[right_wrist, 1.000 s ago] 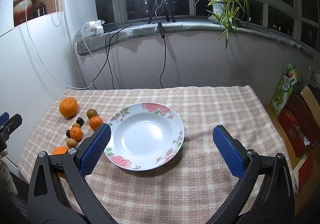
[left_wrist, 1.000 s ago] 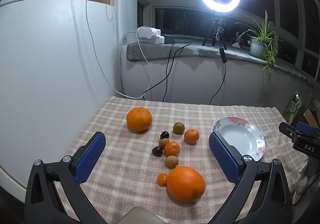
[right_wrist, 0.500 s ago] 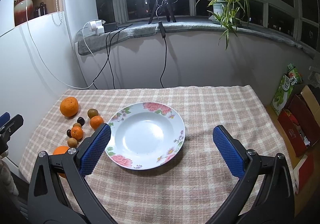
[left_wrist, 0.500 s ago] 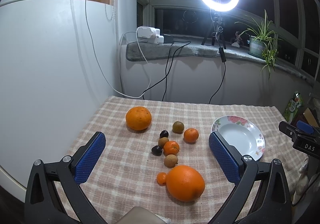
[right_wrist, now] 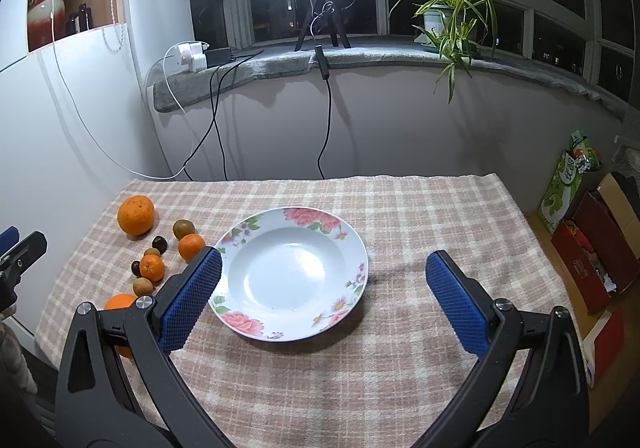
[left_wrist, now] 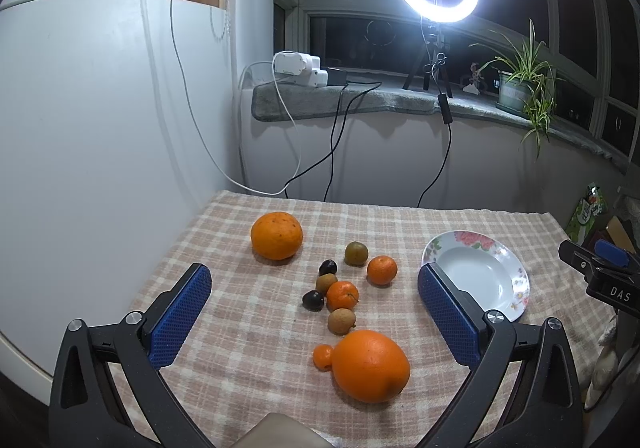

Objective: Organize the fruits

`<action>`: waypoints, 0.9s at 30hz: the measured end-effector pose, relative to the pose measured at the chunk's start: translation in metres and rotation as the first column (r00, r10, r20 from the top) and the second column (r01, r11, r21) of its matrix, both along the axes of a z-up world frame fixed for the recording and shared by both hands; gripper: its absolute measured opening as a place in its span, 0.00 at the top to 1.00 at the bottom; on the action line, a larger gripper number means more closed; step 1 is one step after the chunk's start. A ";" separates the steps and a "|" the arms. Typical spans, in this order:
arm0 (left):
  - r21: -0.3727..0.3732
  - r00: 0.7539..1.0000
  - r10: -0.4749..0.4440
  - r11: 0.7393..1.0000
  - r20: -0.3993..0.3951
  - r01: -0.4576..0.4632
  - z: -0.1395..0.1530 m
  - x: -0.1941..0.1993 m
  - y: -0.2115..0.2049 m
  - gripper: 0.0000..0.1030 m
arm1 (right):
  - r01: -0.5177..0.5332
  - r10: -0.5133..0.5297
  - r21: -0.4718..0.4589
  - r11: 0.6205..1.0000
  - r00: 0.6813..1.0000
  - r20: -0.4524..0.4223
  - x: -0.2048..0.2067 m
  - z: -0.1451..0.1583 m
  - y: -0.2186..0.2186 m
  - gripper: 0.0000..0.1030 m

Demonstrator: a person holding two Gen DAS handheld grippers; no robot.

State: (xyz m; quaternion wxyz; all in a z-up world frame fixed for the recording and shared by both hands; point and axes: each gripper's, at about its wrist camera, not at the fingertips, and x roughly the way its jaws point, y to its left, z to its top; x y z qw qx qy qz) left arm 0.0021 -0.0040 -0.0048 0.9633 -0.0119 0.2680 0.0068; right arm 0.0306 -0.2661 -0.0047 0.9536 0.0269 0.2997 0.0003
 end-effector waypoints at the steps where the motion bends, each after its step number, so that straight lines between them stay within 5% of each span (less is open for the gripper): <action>1: 0.000 1.000 -0.001 1.000 0.001 0.001 0.000 0.000 0.000 0.01 | 0.001 -0.001 0.000 1.000 1.000 -0.001 0.000 0.000 0.000 0.00; 27: -0.006 1.000 -0.002 1.000 -0.011 0.002 -0.004 0.003 0.001 0.01 | -0.001 0.001 -0.003 1.000 1.000 0.000 0.001 0.001 0.002 0.00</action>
